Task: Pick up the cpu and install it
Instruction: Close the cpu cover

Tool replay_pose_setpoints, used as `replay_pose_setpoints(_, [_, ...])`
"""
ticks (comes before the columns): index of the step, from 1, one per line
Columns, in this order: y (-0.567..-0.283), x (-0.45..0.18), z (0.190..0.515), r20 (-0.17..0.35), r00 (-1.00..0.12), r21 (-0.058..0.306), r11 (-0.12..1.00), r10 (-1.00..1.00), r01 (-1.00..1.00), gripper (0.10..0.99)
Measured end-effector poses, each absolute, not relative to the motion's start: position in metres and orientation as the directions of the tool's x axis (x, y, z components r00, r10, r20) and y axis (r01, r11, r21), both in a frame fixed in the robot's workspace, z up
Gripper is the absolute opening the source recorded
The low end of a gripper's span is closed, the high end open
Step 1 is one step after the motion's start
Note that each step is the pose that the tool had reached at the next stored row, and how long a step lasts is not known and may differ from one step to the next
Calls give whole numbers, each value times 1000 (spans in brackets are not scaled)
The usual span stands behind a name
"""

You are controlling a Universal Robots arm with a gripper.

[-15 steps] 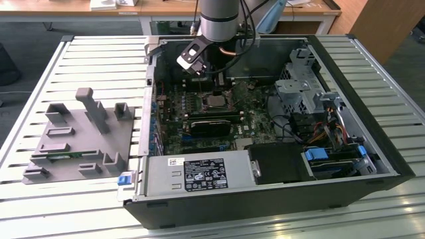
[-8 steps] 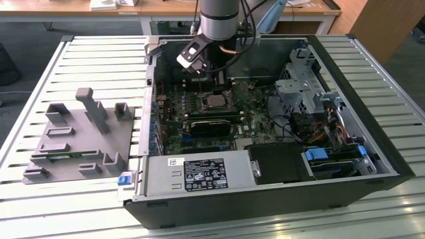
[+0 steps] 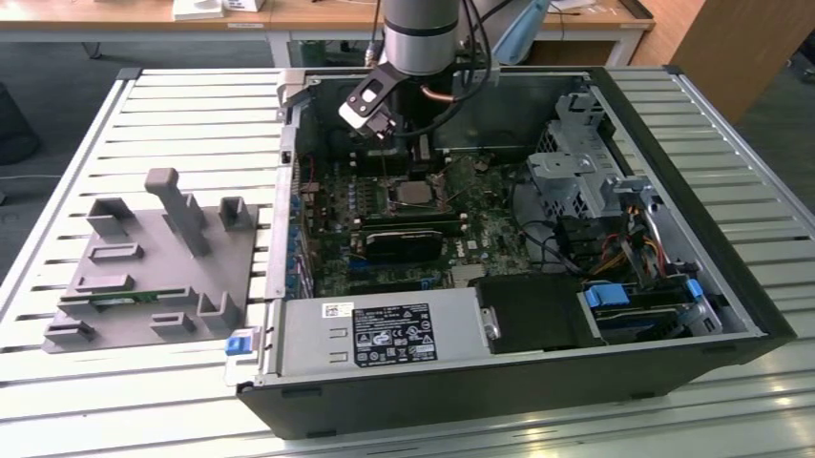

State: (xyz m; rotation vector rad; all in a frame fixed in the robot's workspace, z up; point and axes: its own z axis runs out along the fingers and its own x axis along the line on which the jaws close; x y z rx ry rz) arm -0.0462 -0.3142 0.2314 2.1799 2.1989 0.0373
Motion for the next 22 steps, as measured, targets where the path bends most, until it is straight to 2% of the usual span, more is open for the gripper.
replay_pose_setpoints(9, [-314, -46, 237, -15, -8, 49, 9, 1000, 999, 106])
replay_pose_setpoints(22, [-314, -46, 264, -15, -8, 49, 9, 1000, 999, 106])
